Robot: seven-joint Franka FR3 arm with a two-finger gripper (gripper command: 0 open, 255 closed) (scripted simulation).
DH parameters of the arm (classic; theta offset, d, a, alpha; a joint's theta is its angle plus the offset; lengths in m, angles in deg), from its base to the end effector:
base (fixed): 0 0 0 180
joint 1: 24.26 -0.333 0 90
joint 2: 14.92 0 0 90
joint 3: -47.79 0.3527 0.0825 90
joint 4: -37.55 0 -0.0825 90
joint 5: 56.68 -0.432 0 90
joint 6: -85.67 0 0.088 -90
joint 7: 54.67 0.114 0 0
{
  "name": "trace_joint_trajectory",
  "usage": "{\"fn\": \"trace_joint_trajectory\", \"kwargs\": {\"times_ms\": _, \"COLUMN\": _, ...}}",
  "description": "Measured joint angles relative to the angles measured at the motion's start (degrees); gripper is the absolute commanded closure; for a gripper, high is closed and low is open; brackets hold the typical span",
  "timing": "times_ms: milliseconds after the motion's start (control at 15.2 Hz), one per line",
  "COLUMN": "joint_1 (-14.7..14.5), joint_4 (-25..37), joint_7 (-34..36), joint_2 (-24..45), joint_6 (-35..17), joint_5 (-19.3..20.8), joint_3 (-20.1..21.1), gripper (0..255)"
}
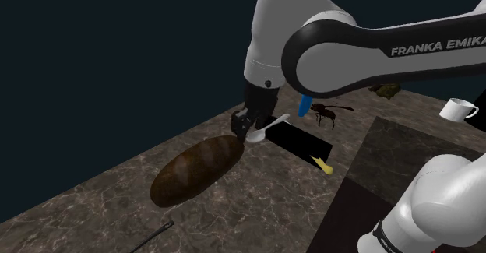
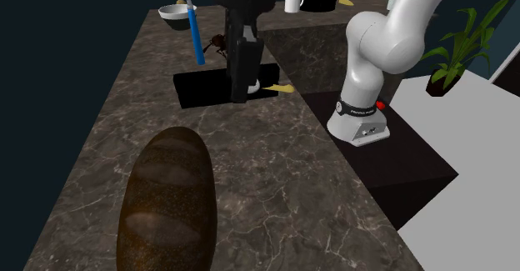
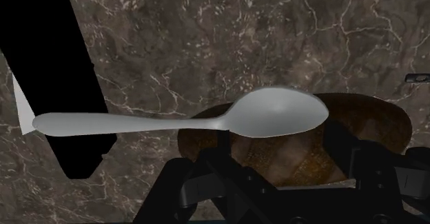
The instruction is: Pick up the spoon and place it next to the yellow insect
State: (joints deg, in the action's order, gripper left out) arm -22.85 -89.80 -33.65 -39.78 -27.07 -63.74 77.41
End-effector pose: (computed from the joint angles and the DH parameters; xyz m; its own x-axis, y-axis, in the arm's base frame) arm 0.4127 0.2608 0.5477 0.9860 0.0601 0.1555 0.0550 -0.9978 0.0370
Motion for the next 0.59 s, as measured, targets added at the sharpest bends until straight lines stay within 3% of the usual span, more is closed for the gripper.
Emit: {"fn": "trace_joint_trajectory", "kwargs": {"times_ms": 594, "joint_1": 2.29, "joint_4": -7.26, "joint_7": -13.79, "joint_2": -6.71, "joint_6": -0.03, "joint_5": 0.64, "joint_3": -11.44, "gripper": 255}}
